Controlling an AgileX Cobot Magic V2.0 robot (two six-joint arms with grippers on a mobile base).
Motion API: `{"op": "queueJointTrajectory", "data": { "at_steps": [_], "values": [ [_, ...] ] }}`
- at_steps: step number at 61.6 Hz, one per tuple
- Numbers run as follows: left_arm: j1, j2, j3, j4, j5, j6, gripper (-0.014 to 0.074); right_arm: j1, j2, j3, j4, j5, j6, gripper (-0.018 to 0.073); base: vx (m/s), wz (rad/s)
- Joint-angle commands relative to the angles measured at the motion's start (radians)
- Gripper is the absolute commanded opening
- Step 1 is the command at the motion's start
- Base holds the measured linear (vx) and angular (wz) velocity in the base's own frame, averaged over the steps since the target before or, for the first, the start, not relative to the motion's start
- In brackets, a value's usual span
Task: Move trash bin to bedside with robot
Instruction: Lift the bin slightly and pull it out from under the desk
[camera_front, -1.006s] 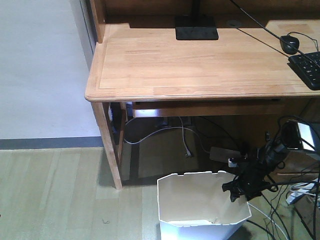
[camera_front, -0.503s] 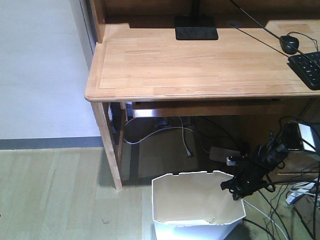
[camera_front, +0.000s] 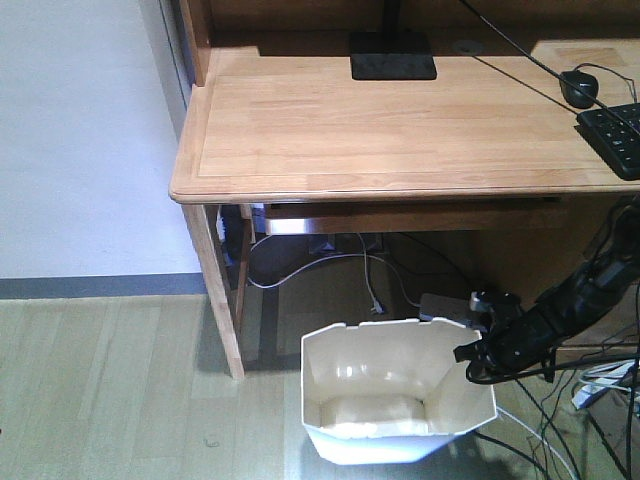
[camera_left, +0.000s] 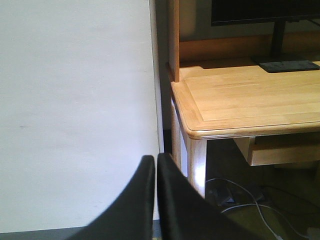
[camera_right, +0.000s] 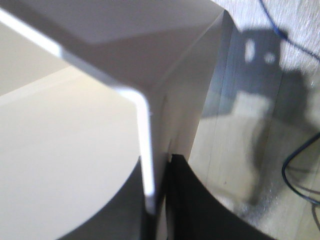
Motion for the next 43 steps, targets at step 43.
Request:
{"op": "queueJointTrajectory", "data": {
  "at_steps": [43],
  "values": [
    [-0.002,-0.014,0.019,-0.004,-0.068,0.000,-0.0006,-0.024,-0.654,0.458,0.291,0.380,-0.304,-0.0006,0.00,0.00]
  ]
}}
